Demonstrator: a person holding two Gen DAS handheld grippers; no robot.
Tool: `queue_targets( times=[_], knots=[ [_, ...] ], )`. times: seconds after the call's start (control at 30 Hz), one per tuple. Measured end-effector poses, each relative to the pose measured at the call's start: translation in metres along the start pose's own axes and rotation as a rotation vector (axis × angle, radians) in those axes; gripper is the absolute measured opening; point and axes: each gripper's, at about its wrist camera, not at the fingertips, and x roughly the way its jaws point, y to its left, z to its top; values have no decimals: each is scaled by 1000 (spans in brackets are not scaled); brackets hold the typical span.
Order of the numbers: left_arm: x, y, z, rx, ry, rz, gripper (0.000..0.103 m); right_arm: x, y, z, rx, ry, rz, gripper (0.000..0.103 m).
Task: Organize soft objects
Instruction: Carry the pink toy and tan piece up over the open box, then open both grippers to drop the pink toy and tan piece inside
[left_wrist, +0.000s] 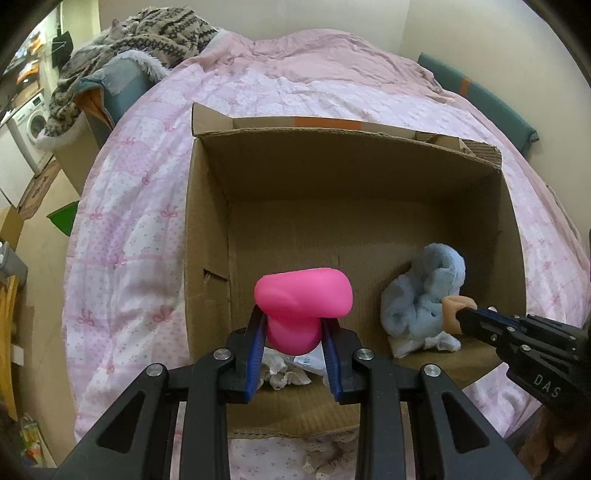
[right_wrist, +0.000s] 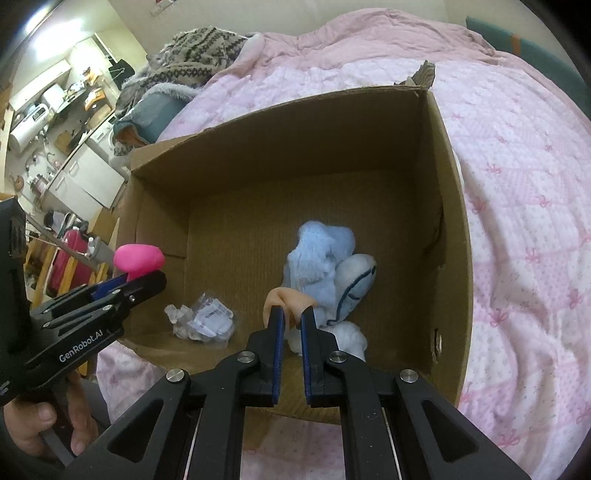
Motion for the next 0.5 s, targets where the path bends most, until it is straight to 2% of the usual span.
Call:
queue_targets(
  times=[0.27,0.4,0.5],
  knots=[
    [2,3,1,-27,0,-5,26,0,-2,1,14,4,-8,10],
    [3,2,0,-21,7,-2,26,0,-4,1,27,5,-1,19],
    [3,0,0,-16,7,-2,27,0,-6,0,33,3,2,21]
  ],
)
